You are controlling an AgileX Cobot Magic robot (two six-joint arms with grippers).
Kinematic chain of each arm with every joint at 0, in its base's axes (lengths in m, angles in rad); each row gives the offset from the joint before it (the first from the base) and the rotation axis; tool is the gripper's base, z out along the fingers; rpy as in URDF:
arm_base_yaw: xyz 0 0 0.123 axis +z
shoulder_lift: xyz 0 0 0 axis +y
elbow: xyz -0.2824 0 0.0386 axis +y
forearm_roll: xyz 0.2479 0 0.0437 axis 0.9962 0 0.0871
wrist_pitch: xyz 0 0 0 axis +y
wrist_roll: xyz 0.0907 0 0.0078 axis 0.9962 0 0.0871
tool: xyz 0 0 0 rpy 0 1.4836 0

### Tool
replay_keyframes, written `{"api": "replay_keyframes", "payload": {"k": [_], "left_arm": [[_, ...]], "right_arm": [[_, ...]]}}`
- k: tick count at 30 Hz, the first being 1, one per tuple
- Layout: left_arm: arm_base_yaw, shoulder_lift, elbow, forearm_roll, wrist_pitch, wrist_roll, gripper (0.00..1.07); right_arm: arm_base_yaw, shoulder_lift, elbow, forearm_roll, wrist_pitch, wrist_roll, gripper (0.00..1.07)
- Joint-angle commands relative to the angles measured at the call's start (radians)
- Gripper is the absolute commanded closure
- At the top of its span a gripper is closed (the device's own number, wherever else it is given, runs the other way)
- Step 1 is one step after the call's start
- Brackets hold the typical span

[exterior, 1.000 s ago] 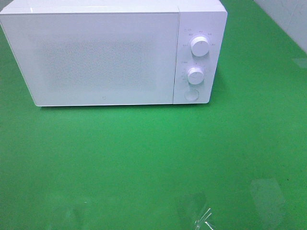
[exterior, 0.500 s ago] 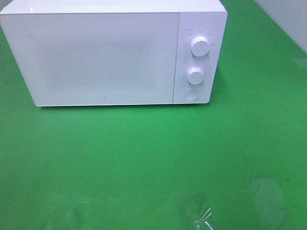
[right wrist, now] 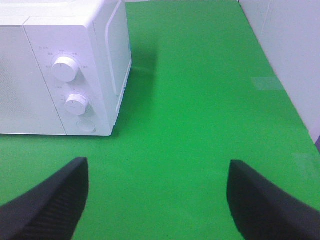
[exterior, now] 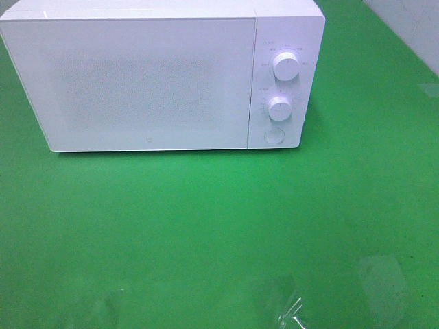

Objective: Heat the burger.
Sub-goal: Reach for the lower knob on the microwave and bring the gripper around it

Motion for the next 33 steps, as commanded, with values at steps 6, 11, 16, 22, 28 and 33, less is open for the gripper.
{"api": "replay_keyframes", "payload": {"k": [6,11,16,22,28,33], "left_arm": [[0.001,-0.027,0.003,0.001,-0.003,-0.001,0.06],[0.001,-0.027,0.003,0.001,-0.003,-0.001,0.06],[0.001,-0.027,0.003,0.001,-0.003,-0.001,0.06],[0.001,-0.027,0.003,0.001,-0.003,-0.001,0.06],[0.001,-0.027,0.003,0.001,-0.003,-0.001,0.06],[0.001,-0.027,0.003,0.001,-0.003,-0.001,0.06]], "right_arm": [[-0.004,0.163,-0.003,-0.002,-0.154,-0.002,0.32],[-0.004,0.252,-0.003,-0.001,-0.219,-0.002,0.32],[-0.004,0.338,-0.003,0.0,-0.272,-0.001,0.32],[-0.004,0.412,0.011,-0.001,-0.332,0.001,0.32],[-0.004,0.476,0.173,0.0,-0.66,0.001,0.33],[-0.004,0.508,0.212,0.0,-0.771,0.001,0.33]]}}
